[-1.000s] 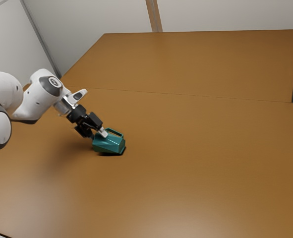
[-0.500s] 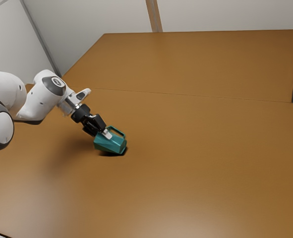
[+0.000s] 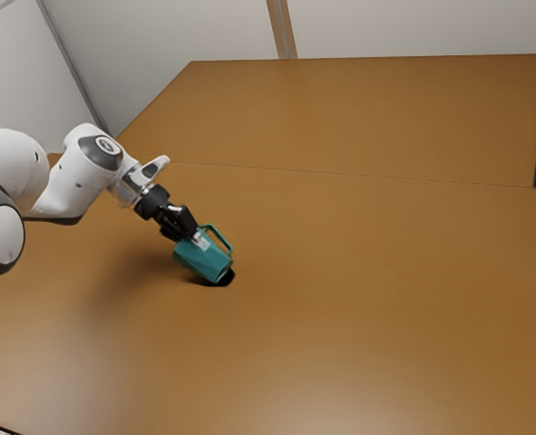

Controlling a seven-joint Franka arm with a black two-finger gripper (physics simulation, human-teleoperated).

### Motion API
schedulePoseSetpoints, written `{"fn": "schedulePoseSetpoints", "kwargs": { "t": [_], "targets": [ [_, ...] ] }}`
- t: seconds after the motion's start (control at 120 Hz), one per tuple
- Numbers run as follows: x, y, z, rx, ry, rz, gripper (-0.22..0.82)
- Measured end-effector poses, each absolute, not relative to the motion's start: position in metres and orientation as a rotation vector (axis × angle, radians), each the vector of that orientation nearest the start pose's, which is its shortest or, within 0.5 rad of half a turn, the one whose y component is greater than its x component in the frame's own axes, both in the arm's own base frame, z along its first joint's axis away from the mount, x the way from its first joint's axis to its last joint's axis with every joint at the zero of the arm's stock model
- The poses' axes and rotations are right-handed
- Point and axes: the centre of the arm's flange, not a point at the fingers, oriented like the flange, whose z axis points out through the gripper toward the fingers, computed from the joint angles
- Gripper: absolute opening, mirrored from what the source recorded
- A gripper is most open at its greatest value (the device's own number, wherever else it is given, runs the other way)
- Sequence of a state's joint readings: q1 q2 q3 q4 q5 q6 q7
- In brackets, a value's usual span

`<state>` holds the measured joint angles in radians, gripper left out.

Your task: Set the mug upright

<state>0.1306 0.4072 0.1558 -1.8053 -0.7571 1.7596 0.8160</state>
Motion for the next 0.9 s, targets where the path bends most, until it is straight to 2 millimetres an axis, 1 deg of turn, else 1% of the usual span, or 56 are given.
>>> {"fn": "schedulePoseSetpoints", "kwargs": {
  "t": [0.183, 0.275, 0.392, 0.517, 0.65, 0.7, 0.742, 0.8, 0.9],
  "targets": [
    [0.600, 0.102, 0.312, 2.370, -0.258, -0.024, -0.15],
    [0.600, 0.099, 0.316, 2.371, -0.267, -0.019, -0.16],
    [0.602, 0.092, 0.326, 2.373, -0.286, -0.007, -0.16],
    [0.603, 0.084, 0.341, 2.379, -0.310, 0.011, -0.17],
    [0.604, 0.070, 0.365, 2.407, -0.368, 0.031, -0.18],
    [0.610, 0.068, 0.378, 2.432, -0.401, 0.047, -0.18],
    [0.614, 0.062, 0.385, 2.455, -0.437, 0.050, -0.18],
    [0.617, 0.050, 0.389, 2.483, -0.483, 0.043, -0.18],
    [0.621, 0.031, 0.390, 2.529, -0.549, 0.024, -0.18]
  ]
}}
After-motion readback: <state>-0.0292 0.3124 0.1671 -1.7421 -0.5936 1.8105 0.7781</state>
